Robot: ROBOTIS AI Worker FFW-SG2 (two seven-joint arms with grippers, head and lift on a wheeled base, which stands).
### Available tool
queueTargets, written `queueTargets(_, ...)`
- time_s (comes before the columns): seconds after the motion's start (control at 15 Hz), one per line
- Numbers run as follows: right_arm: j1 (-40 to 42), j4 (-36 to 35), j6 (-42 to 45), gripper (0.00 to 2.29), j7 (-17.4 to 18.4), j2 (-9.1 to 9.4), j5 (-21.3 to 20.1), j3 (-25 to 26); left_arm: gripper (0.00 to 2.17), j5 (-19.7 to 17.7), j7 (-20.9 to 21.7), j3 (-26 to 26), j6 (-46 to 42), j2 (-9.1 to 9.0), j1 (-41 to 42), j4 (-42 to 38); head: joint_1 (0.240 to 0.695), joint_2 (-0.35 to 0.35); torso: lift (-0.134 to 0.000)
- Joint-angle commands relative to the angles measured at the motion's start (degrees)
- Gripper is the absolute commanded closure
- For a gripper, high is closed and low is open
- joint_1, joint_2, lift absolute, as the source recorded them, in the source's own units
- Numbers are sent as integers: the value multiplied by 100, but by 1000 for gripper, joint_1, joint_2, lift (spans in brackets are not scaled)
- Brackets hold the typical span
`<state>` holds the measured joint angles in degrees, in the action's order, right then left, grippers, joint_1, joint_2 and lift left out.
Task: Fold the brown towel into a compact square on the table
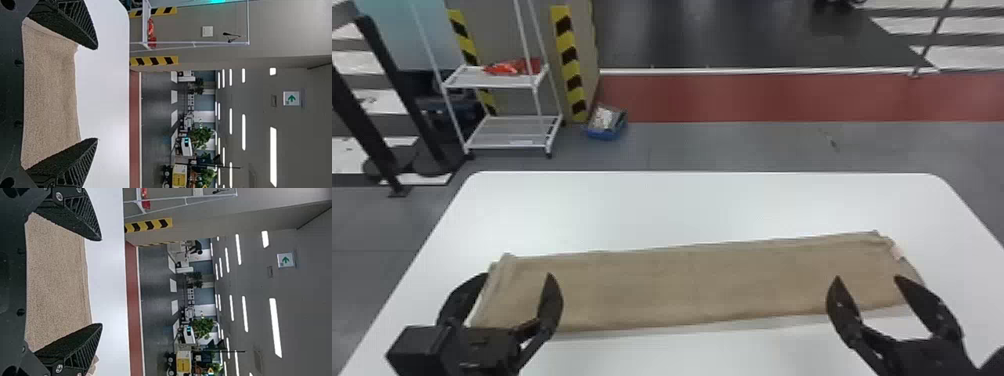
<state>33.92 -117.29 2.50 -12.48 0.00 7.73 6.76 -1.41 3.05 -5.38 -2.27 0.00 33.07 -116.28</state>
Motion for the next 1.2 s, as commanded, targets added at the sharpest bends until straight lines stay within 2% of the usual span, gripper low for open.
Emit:
queueTargets(0.0, 10, -13, 0, 113, 0, 5, 0, 1, 36, 26, 2, 37, 29, -15, -20, 0, 695, 29, -114)
queueTargets(0.73, -8, -13, 0, 113, 0, 5, 0, -34, 36, 35, 2, 19, 65, -15, -12, 27, 695, 27, -114)
queueTargets(0.87, -17, -13, -18, 113, 0, 5, 0, -34, 36, -61, 90, -34, 170, -15, -55, 79, 695, 29, -114)
queueTargets(1.13, -8, -13, -18, 113, 0, 5, -9, -34, 80, -281, 530, -526, 1840, -15, -539, 18, 695, 39, -114)
